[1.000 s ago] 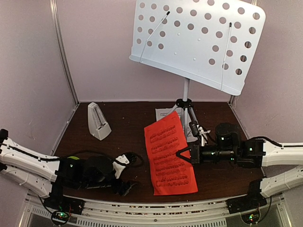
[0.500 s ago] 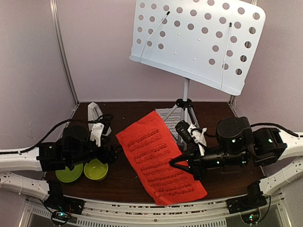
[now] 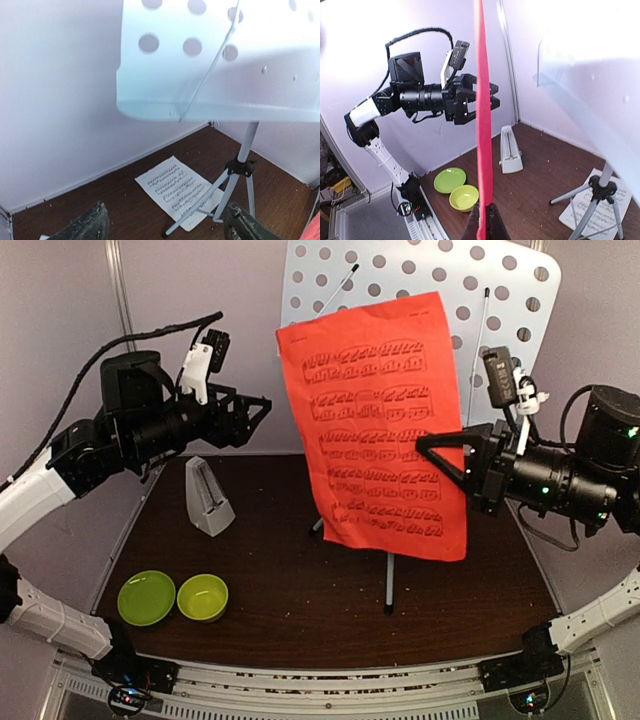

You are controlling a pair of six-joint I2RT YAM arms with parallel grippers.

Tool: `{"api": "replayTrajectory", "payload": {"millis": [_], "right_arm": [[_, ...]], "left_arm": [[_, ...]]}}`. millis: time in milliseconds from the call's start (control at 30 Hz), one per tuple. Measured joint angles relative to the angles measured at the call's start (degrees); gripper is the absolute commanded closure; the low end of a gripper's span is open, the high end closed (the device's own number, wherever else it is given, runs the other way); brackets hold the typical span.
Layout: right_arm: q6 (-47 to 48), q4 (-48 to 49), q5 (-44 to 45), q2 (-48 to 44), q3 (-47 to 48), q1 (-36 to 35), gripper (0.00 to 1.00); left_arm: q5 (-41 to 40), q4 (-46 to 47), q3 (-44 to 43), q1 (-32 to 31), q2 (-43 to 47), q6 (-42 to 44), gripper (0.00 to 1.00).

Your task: Set up the instrument practice props

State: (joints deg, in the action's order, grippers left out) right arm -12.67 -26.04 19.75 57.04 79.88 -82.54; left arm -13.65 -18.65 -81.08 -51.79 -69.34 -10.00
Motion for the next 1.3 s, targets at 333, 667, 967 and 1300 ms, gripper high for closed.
{"api": "replayTrajectory", "payload": {"millis": [333,667,967,1300], "right_arm": [[9.4,10.2,11.0,-0.7,8.4,0.0,1.00],[14.5,20.7,22.4,3.6,13.2,2.3,1.00],[13.7,22.3,23.6,5.1,13.6,6.8,1.00],[12.2,23.5,23.6,7.3,15.4,9.0,1.00]], "left_arm": [[0.7,-4.7,-29.2,0.0,-14.8,11.7,0.23],[2.2,-7.0,-45.1,-0.1,-26.1,19.8,0.26],[3.2,-8.5,-50.1,-1.2,-31.2,22.1,0.30],[2.0,-8.5,-52.4,-2.6,-33.2,24.1,0.55]]}}
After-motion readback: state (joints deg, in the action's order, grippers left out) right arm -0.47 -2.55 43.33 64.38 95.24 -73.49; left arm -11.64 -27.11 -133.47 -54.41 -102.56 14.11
